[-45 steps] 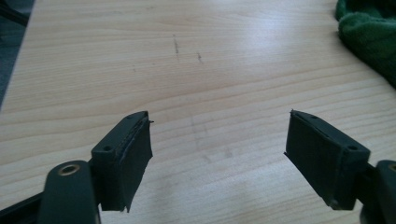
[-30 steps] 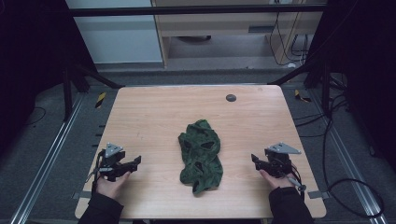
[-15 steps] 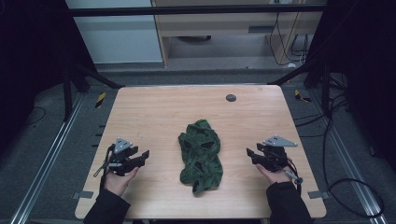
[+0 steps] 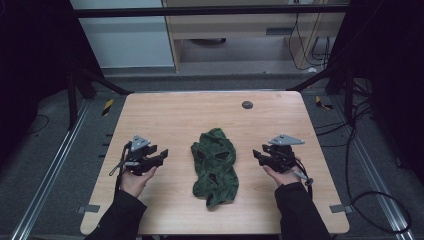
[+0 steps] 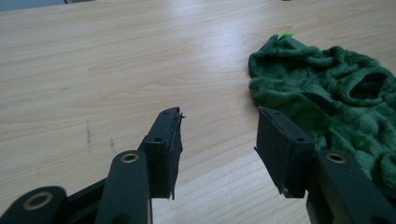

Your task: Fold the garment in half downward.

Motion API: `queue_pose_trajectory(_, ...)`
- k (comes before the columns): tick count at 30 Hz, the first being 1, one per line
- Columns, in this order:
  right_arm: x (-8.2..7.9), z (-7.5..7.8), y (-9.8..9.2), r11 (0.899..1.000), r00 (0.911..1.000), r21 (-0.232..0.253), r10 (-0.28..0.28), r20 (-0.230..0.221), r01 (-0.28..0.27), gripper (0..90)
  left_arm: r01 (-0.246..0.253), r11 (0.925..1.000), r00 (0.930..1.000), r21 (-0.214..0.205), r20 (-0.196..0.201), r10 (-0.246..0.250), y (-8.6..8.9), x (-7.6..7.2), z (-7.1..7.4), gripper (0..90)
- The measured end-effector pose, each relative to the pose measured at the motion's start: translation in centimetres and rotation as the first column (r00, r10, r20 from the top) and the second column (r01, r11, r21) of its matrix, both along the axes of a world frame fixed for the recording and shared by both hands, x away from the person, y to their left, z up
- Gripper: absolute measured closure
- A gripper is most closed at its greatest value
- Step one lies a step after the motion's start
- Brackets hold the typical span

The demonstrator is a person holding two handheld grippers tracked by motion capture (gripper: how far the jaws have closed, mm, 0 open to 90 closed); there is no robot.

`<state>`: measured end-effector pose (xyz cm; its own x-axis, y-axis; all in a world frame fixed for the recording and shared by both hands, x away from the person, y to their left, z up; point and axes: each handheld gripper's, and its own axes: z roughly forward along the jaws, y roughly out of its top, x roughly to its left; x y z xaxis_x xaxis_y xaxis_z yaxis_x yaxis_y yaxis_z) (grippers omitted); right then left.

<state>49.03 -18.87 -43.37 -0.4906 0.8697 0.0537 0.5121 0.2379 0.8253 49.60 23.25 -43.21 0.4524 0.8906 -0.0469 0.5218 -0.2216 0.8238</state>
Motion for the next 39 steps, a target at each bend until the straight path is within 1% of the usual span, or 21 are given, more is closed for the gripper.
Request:
queue_pose_trajectory(1,0.2,0.1,0.1,1.000,1.0000,0.001,-0.001,-0.002,0.001,55.9,0.000,1.0000,1.0000,0.002,0.000,0.000,-0.2,0.2,0.1,50.2)
queue_pose_trajectory(3,0.6,0.2,0.4,1.000,1.0000,0.006,-0.001,-0.004,0.001,56.0,0.003,1.0000,1.0000,-0.008,0.000,-0.003,-0.5,0.7,0.3,50.8)
queue_pose_trajectory(5,1.0,0.3,0.8,1.000,1.0000,-0.008,-0.001,0.002,0.001,56.0,0.004,0.9998,1.0000,-0.020,-0.004,-0.004,-0.7,1.1,0.4,51.2)
queue_pose_trajectory(10,2.1,0.3,1.5,1.000,1.0000,-0.008,0.004,-0.003,-0.004,56.2,0.013,0.9998,0.9999,-0.014,-0.007,-0.013,-1.7,2.2,0.6,51.7)
queue_pose_trajectory(13,2.7,0.4,1.8,1.000,1.0000,0.002,0.001,-0.010,-0.001,56.5,0.020,0.9997,0.9997,-0.016,-0.013,-0.020,-2.4,3.0,0.5,51.8)
queue_pose_trajectory(15,3.1,0.4,2.0,1.000,1.0000,0.008,-0.001,-0.009,0.001,57.3,0.028,0.9994,0.9995,-0.021,-0.017,-0.028,-2.8,3.5,0.4,51.8)
queue_pose_trajectory(18,3.4,0.3,2.2,1.000,0.9999,0.010,0.000,-0.011,0.000,57.7,0.039,0.9992,0.9992,-0.010,-0.011,-0.039,-3.3,3.8,0.2,51.7)
queue_pose_trajectory(20,3.8,0.3,2.7,1.000,0.9999,0.006,0.004,-0.012,-0.004,58.1,0.058,0.9981,0.9982,0.018,-0.014,-0.058,-3.9,4.2,-0.1,51.6)
queue_pose_trajectory(21,3.9,0.3,2.9,1.000,0.9999,0.012,0.004,-0.016,-0.004,58.2,0.059,0.9981,0.9982,0.016,-0.011,-0.059,-4.1,4.3,-0.2,51.7)
queue_pose_trajectory(24,4.3,0.3,3.3,1.000,0.9997,0.014,0.011,-0.020,-0.011,58.5,0.066,0.9978,0.9976,0.001,-0.021,-0.066,-4.5,4.8,-0.5,51.9)
queue_pose_trajectory(27,4.8,0.3,3.9,1.000,0.9997,0.020,0.014,-0.022,-0.013,58.8,0.075,0.9972,0.9967,0.008,-0.032,-0.075,-5.1,5.3,-0.6,53.0)
queue_pose_trajectory(28,5.0,0.2,4.0,1.000,0.9996,0.015,0.014,-0.025,-0.014,58.8,0.075,0.9972,0.9967,0.008,-0.032,-0.075,-5.1,5.3,-0.6,53.3)
queue_pose_trajectory(31,5.4,0.0,4.4,1.000,0.9994,0.018,0.011,-0.034,-0.010,59.1,0.087,0.9962,0.9953,-0.005,-0.042,-0.087,-5.5,5.9,-0.7,54.8)
queue_pose_trajectory(33,5.7,-0.2,4.6,1.000,0.9992,0.019,0.014,-0.037,-0.013,59.2,0.088,0.9961,0.9951,-0.003,-0.045,-0.088,-5.8,6.2,-0.8,55.3)
queue_pose_trajectory(36,6.1,-0.6,5.1,1.000,0.9986,0.020,0.019,-0.048,-0.018,59.6,0.093,0.9956,0.9943,0.011,-0.053,-0.092,-6.3,6.6,-1.2,56.9)
queue_pose_trajectory(38,6.4,-0.9,5.3,1.000,0.9982,0.013,0.018,-0.057,-0.017,60.0,0.098,0.9946,0.9934,0.037,-0.064,-0.095,-6.6,6.7,-1.6,57.1)
queue_pose_trajectory(39,6.5,-1.0,5.4,1.000,0.9979,0.012,0.018,-0.062,-0.017,60.2,0.100,0.9941,0.9931,0.043,-0.066,-0.097,-6.8,6.8,-1.7,57.4)
